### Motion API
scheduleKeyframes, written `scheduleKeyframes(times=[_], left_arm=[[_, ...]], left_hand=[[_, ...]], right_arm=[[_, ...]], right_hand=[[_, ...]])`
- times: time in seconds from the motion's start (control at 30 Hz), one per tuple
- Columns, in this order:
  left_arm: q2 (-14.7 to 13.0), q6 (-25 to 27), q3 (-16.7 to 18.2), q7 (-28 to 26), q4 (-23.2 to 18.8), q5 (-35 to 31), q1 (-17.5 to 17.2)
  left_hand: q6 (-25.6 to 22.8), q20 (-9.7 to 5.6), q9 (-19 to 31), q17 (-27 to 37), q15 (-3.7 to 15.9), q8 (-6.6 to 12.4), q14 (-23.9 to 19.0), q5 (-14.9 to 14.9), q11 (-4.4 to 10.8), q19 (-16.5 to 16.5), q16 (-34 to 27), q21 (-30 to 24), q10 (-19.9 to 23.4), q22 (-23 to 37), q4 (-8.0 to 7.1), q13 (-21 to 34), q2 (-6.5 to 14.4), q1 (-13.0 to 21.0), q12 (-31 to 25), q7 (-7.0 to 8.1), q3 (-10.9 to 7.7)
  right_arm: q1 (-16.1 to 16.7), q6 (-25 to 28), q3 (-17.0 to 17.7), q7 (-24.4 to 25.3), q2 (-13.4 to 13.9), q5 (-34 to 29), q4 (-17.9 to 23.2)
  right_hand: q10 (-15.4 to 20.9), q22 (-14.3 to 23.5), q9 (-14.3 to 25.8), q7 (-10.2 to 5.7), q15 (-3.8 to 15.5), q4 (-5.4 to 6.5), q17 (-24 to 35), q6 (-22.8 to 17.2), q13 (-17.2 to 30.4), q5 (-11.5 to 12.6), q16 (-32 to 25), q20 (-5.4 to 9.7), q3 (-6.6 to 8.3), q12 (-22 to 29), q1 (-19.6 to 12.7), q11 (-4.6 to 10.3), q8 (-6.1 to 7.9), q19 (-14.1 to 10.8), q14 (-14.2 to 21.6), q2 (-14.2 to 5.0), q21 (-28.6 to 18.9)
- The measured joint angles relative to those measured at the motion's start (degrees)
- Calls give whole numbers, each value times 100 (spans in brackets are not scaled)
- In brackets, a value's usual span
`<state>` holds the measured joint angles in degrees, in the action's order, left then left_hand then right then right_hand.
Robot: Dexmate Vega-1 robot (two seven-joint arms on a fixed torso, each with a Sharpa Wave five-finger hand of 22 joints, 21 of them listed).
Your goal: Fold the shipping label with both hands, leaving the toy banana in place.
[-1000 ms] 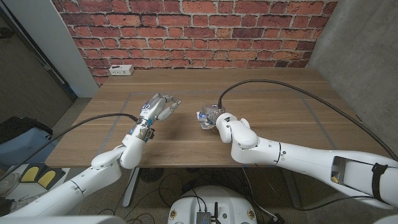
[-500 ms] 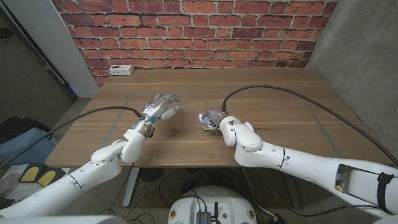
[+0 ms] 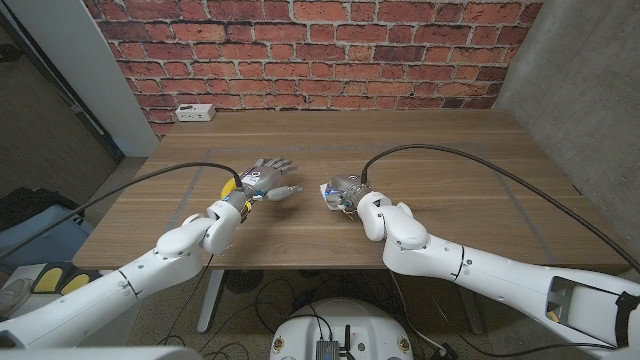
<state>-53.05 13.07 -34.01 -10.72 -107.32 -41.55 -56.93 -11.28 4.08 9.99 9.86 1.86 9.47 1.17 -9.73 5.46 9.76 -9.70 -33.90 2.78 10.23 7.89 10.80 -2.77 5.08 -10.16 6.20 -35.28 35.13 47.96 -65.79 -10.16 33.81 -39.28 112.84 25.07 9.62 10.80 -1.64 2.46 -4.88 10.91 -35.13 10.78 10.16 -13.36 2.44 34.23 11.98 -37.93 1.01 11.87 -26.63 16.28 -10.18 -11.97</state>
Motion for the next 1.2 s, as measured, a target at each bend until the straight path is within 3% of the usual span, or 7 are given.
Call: scheduleKeyframes(times=[0.2, 0.5, 0.63, 0.97, 1.2], left_arm=[[-48, 30, -186, 316, -2, -207, 160], [-78, 26, -407, 682, -23, -509, 327], [-79, 10, -496, 851, -31, -658, 396], [-23, -170, -690, 1136, 44, -887, 586], [40, -354, -810, 1297, 122, -1075, 707]], left_hand=[[759, 0, -14, 0, 6, 0, 254, 0, 34, 0, 0, 181, -447, 6, 39, -16, -31, 31, 0, 250, 101], [1403, 53, -14, 1, -51, 0, 672, 0, 169, 8, 0, 425, -903, 5, 25, -42, -68, 68, 0, 485, 197], [1603, 53, -13, 1, -66, 0, 778, 0, 188, 8, 0, 490, -963, 5, 1, -42, -68, 68, 0, 525, 221], [1556, 53, -13, 1, -84, 52, 815, -23, 221, 8, -1, 541, -1012, 32, -46, -41, -68, 68, -24, 478, 268], [1568, 52, -13, 2, -84, 52, 814, -24, 312, 8, -1, 573, -1103, 32, -27, -41, -68, 68, -24, 535, 287]], right_arm=[[115, -110, 117, 38, 8, -41, 0], [214, -233, 240, 49, -4, -89, -42], [246, -272, 277, 50, -19, -115, -62], [318, -319, 339, 11, -31, -185, -73], [374, -322, 375, -22, -36, -232, -58]], right_hand=[[31, 0, 0, 1, 0, -18, 0, -61, 0, 0, 0, 0, -18, 0, 0, -31, 0, 0, 0, 0, 0], [31, 0, 0, 0, 0, -41, 0, -61, 0, 0, 0, 0, -40, 0, -2, -31, 0, 1, 0, -2, 0], [31, 0, 0, 0, 0, -64, 0, -60, 0, 0, 0, 0, -64, 0, -32, -30, 0, 1, 0, -32, 0], [166, 0, -1, 124, -11, -85, 1, -348, 0, 0, 0, 32, -132, 0, -62, -39, 24, -31, 95, -62, 32], [166, 0, -1, 92, -11, -85, 1, -378, 0, 0, 0, 12, -132, 0, -61, -39, 24, -52, 113, -62, 32]])
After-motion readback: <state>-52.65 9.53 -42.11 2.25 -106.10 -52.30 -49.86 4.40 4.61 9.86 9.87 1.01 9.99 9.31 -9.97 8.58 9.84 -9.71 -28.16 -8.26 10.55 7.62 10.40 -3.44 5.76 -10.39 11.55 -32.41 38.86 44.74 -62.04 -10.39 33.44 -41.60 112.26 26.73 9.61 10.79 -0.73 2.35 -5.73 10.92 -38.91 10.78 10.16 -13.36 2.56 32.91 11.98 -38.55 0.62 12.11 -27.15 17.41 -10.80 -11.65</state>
